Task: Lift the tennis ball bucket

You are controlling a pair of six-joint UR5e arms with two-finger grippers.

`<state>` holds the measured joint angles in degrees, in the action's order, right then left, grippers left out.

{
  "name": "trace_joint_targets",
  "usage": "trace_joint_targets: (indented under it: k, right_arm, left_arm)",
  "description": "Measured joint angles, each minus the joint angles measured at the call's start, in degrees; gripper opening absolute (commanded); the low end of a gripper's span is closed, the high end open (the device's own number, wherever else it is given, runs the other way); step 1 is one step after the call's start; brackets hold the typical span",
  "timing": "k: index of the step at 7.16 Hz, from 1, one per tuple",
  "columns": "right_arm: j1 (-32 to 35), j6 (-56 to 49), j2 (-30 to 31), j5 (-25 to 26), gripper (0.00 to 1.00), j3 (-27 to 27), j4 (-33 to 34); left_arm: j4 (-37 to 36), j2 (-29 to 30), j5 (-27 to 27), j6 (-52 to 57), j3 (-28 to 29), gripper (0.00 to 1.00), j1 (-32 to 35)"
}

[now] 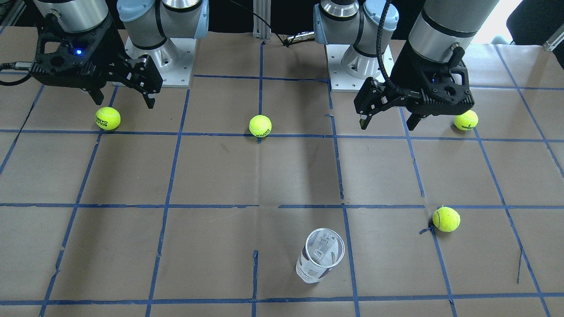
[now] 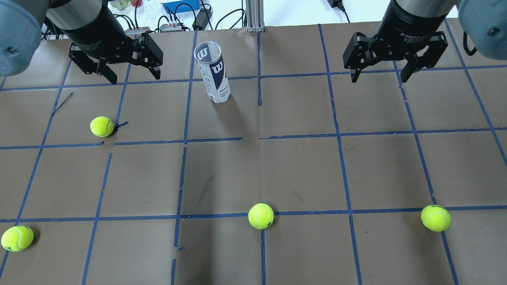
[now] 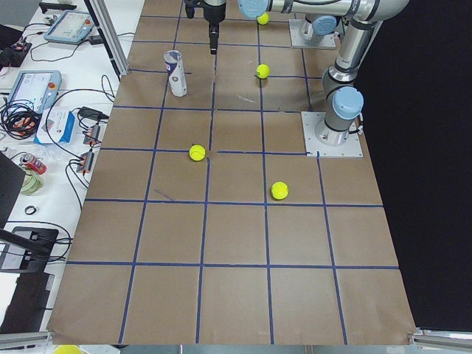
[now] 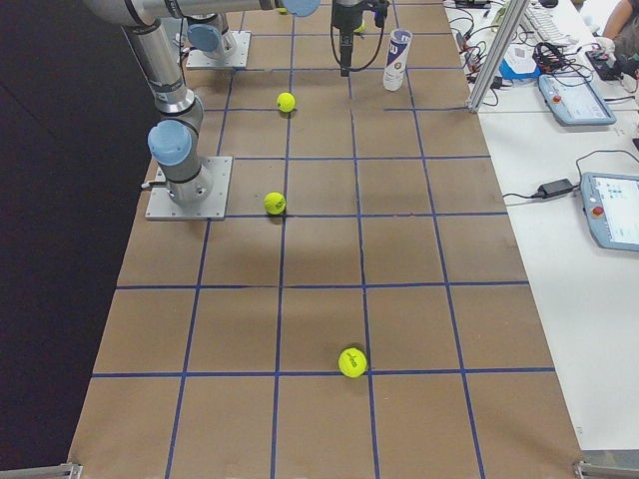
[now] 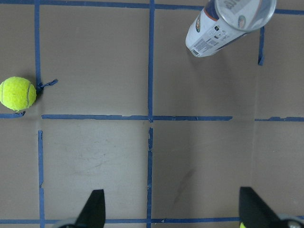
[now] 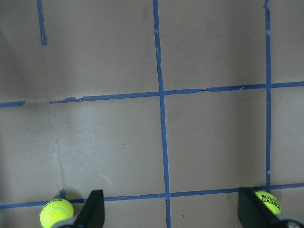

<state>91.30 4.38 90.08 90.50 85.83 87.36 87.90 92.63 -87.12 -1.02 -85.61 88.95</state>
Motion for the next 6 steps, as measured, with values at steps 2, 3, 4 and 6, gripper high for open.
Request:
trace_joint_targets:
  k: [2, 3, 4, 6]
  right_arm:
    - [1.0, 0.1, -0.1, 0.0, 1.00, 0.2, 0.0]
    - [1.1, 0.1, -0.1, 0.0, 1.00, 0.2, 0.0]
    - [1.1, 0.1, -0.2, 0.0, 1.00, 0.3, 0.0]
    - [0.8, 0.1, -0.3, 0.0, 1.00, 0.3, 0.0]
  left_arm:
    - [0.0, 0.0, -0.1, 0.1, 0.0, 1.00, 0.0]
    - [0.1, -0.1, -0.1, 0.1, 0.1, 1.00, -0.1]
    - [0.4, -0.2, -0.3, 0.1, 0.2, 1.00, -0.1]
    - [1.4, -0.2, -0.9, 0.1, 0.2, 1.00, 0.0]
